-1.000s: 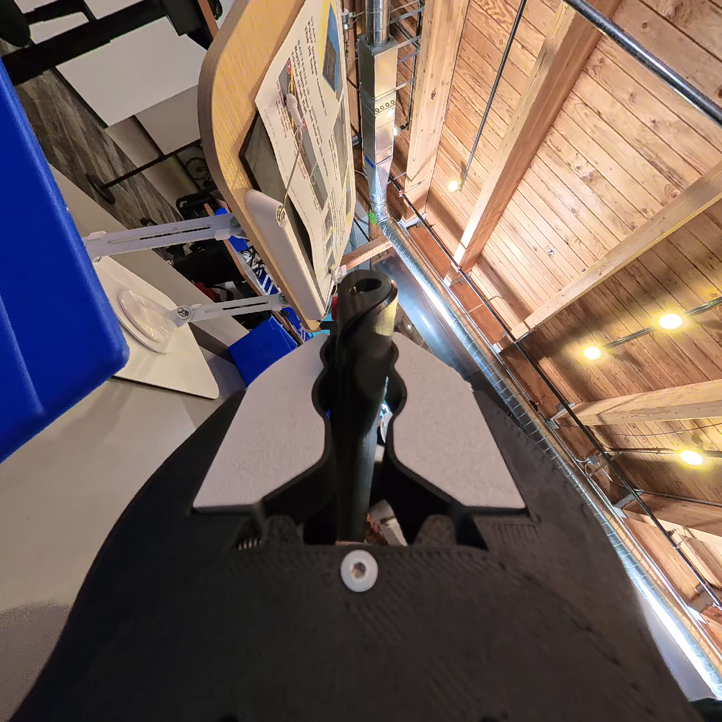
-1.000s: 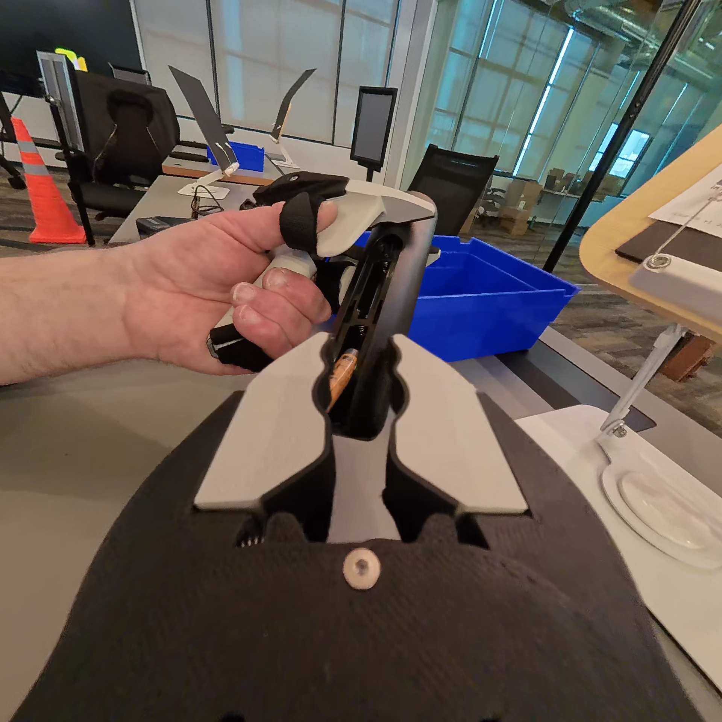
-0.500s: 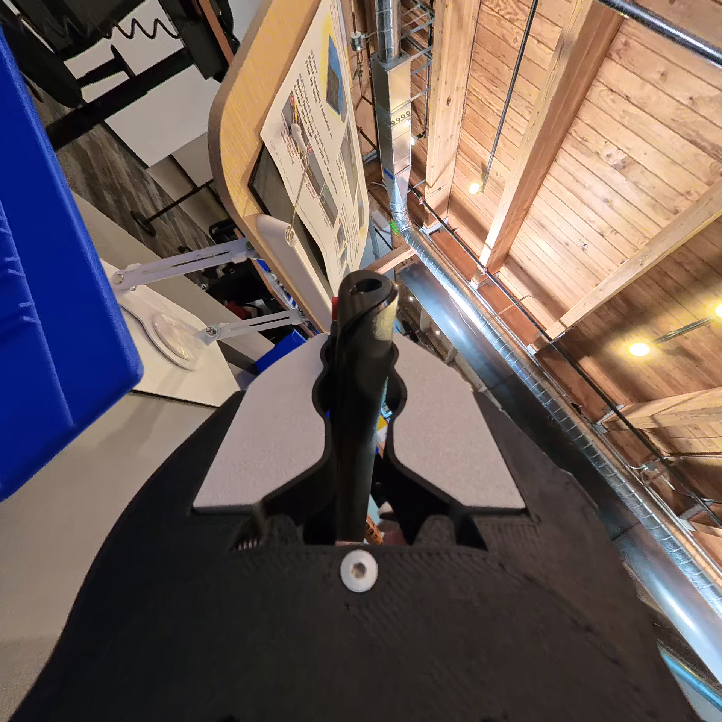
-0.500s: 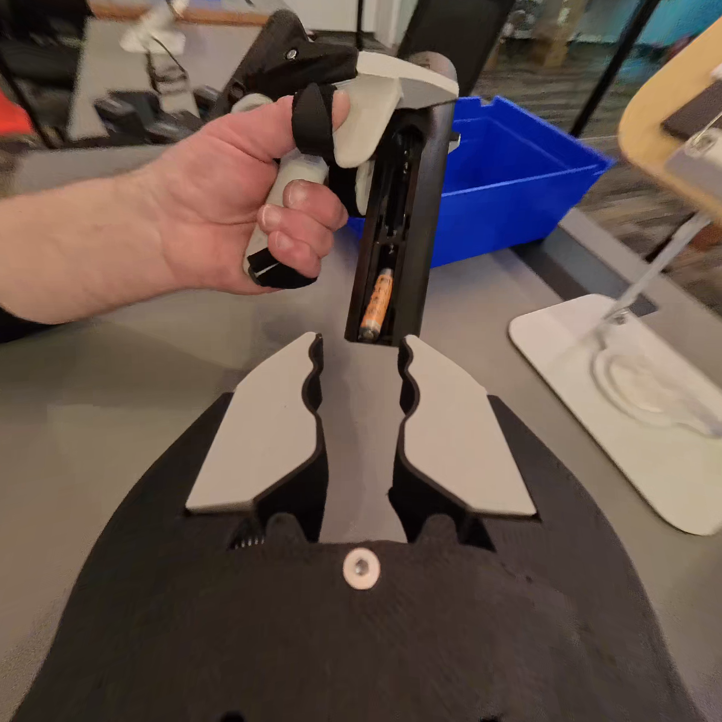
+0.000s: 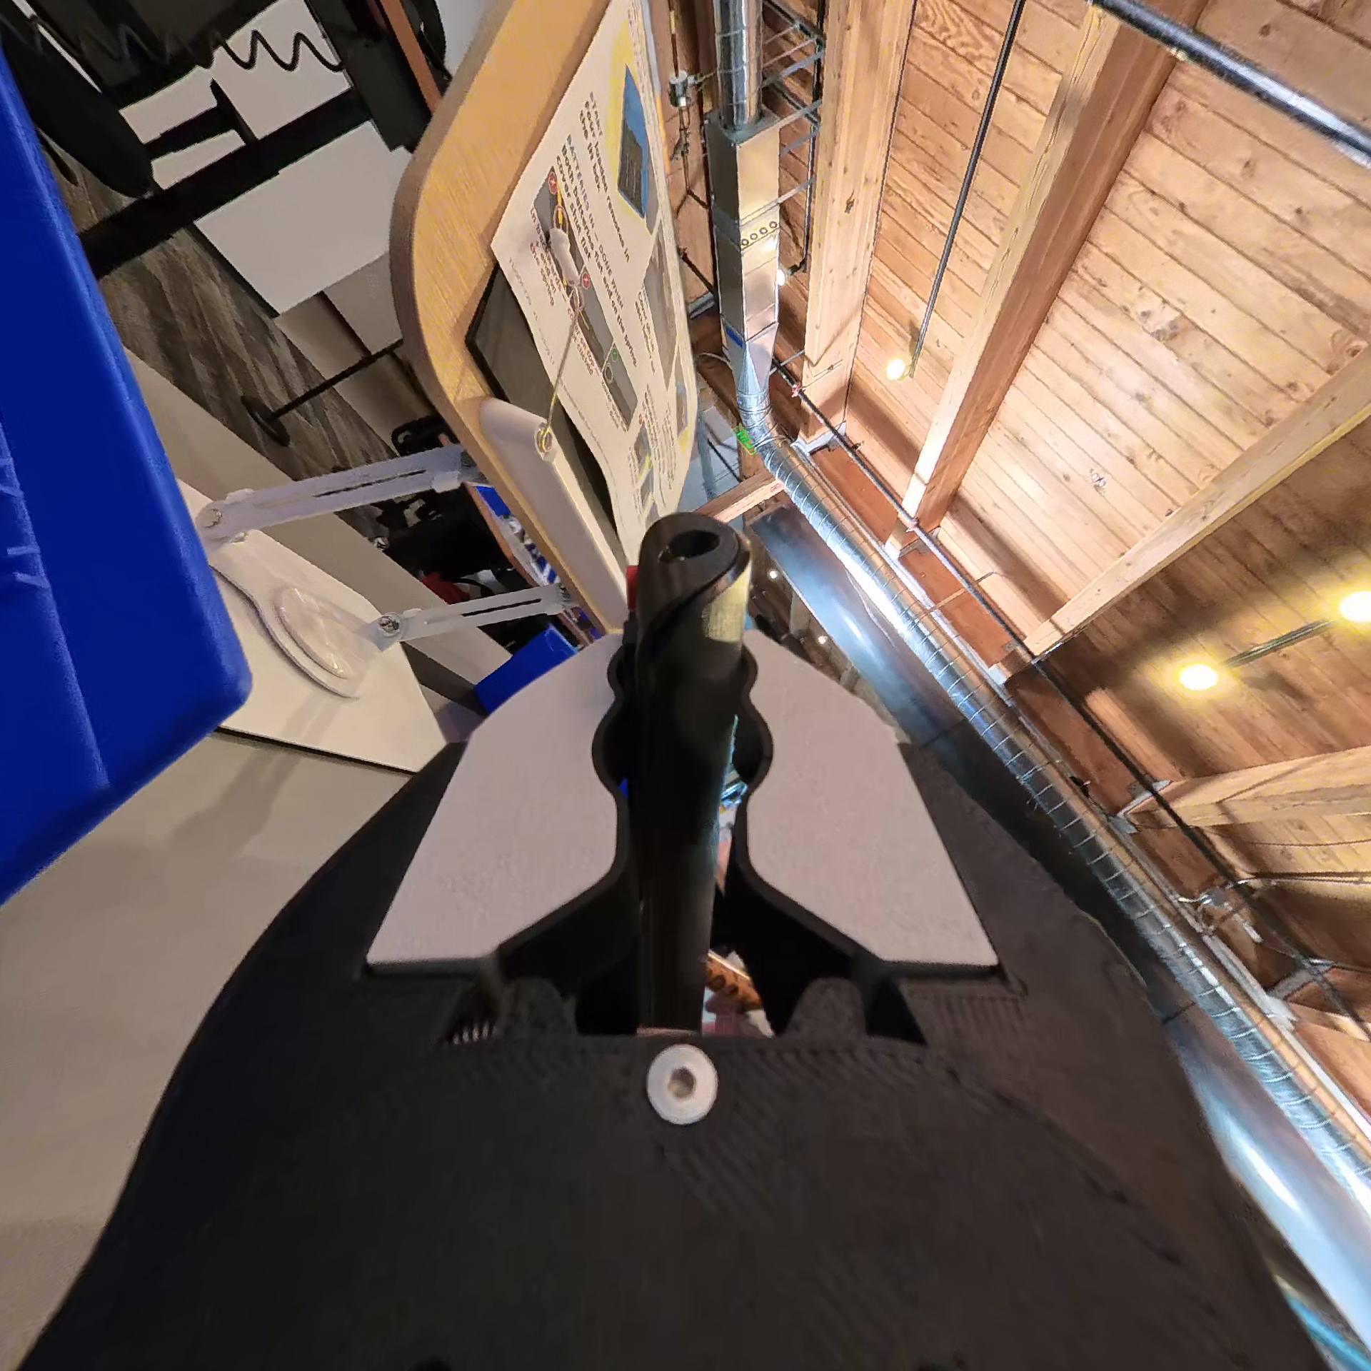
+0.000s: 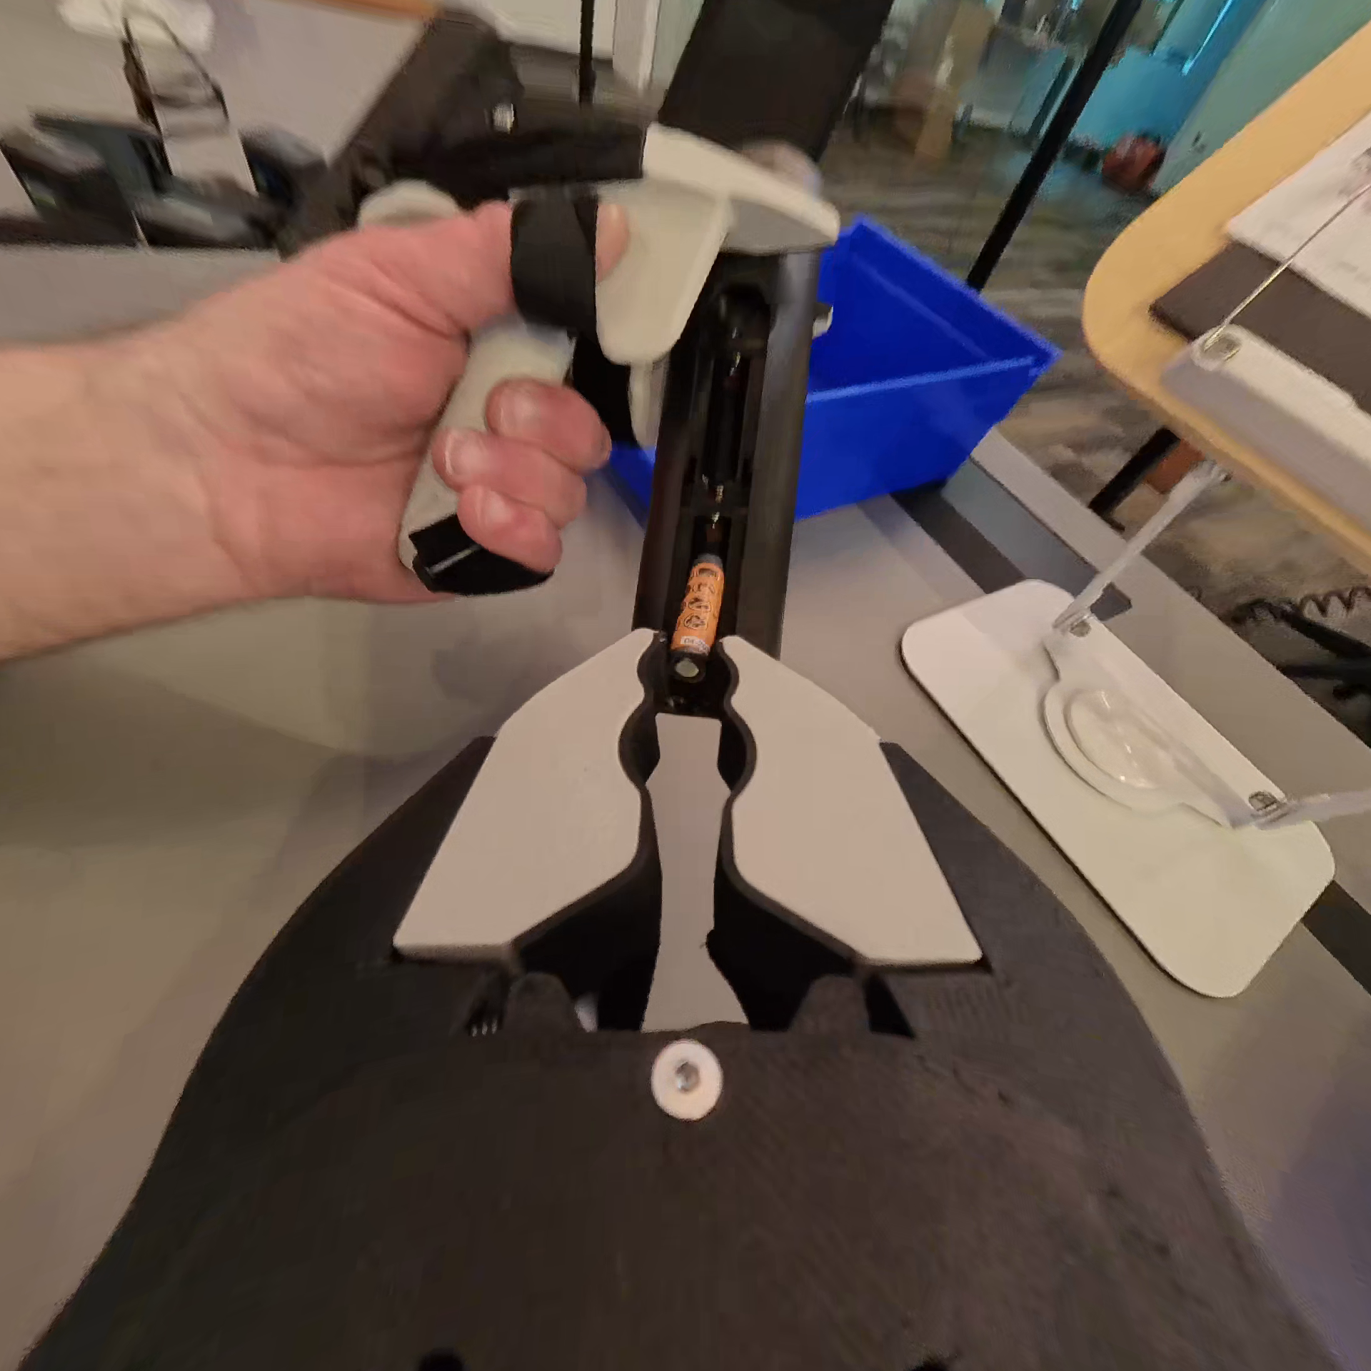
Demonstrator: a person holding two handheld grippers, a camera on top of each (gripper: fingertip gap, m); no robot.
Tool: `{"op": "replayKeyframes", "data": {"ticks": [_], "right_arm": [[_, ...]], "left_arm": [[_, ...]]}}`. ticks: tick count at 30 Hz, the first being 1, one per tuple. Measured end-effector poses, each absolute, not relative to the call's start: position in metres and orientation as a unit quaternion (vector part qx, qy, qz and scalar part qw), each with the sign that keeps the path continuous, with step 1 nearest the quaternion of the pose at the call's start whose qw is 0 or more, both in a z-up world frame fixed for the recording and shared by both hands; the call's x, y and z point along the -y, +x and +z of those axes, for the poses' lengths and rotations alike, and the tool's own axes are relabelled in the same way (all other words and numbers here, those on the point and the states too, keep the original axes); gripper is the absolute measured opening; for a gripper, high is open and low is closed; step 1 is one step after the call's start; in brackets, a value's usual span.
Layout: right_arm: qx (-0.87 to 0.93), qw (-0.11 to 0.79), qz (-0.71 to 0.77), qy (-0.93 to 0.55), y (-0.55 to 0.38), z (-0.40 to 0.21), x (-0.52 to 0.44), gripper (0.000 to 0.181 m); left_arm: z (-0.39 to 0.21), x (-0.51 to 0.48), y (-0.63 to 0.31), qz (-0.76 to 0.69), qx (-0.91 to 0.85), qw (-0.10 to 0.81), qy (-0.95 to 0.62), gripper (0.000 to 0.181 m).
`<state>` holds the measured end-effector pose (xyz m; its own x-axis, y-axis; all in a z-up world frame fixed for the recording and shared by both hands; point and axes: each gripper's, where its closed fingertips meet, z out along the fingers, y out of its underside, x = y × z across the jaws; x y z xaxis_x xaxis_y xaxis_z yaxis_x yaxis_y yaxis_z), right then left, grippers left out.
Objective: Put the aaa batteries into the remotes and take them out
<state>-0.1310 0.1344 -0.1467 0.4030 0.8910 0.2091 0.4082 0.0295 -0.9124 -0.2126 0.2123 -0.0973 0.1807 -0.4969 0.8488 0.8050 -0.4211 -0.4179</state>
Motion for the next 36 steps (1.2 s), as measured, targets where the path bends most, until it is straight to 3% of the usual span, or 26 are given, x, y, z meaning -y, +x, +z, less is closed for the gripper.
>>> {"op": "replayKeyframes", "data": {"ticks": [8, 16, 20, 28, 36], "right_arm": [[0.480, 0.570, 0.261, -0.613, -0.134, -0.129, -0.134, 0.009], [0.509, 0.504, 0.194, -0.670, -0.123, -0.158, -0.138, 0.010], [0.518, 0.479, 0.158, -0.691, -0.122, -0.165, -0.140, 0.026], [0.564, 0.434, 0.069, -0.700, -0.129, -0.171, -0.141, 0.016], [0.551, 0.409, 0.119, -0.718, -0.130, -0.178, -0.144, 0.009]], "left_arm": [[-0.098, -0.214, -0.215, -0.649, 0.151, 0.503, -0.550, 0.024], [-0.104, -0.215, -0.209, -0.638, 0.145, 0.504, -0.564, 0.024], [-0.104, -0.215, -0.211, -0.630, 0.144, 0.510, -0.568, 0.024], [-0.107, -0.215, -0.203, -0.608, 0.128, 0.518, -0.589, 0.024], [-0.109, -0.214, -0.202, -0.596, 0.125, 0.523, -0.596, 0.024]]}}
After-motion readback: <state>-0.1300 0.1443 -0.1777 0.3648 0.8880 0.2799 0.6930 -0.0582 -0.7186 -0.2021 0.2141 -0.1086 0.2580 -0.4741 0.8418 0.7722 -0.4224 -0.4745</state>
